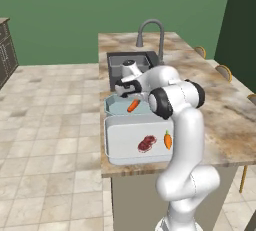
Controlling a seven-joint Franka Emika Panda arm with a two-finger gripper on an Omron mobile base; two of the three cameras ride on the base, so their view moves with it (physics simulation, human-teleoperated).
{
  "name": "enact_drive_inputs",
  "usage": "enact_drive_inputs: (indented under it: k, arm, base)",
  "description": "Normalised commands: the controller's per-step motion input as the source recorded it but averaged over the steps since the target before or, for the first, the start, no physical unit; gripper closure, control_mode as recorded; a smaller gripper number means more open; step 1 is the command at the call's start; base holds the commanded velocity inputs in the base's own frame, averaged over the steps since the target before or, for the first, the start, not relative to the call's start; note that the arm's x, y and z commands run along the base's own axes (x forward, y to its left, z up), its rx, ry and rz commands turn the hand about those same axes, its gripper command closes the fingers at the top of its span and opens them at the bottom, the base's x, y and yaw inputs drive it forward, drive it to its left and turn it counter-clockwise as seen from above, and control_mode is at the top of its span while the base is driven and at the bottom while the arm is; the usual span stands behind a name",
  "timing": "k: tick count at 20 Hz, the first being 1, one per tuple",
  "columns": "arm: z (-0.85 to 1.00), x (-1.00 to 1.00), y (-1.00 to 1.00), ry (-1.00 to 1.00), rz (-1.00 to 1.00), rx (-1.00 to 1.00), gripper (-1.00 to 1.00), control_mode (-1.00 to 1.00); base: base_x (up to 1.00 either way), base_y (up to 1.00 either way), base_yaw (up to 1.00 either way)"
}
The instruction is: Place one carrot and one steak in each tupperware on the nearby counter, to pack two identical lunches.
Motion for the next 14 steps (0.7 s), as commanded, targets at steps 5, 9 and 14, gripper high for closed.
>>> enact_drive_inputs:
  k: [5,9,14]
  arm:
    - [0.54,-1.00,-0.09,-0.30,0.00,0.00,-1.00,-1.00]
    - [0.76,-1.00,-0.08,-0.36,-0.03,0.01,-1.00,-1.00]
    - [0.96,-1.00,-0.14,-0.20,-0.13,0.15,-1.00,-1.00]
  base:
    - [0.00,0.00,0.00]
    - [0.00,0.00,0.00]
    - [0.00,0.00,0.00]
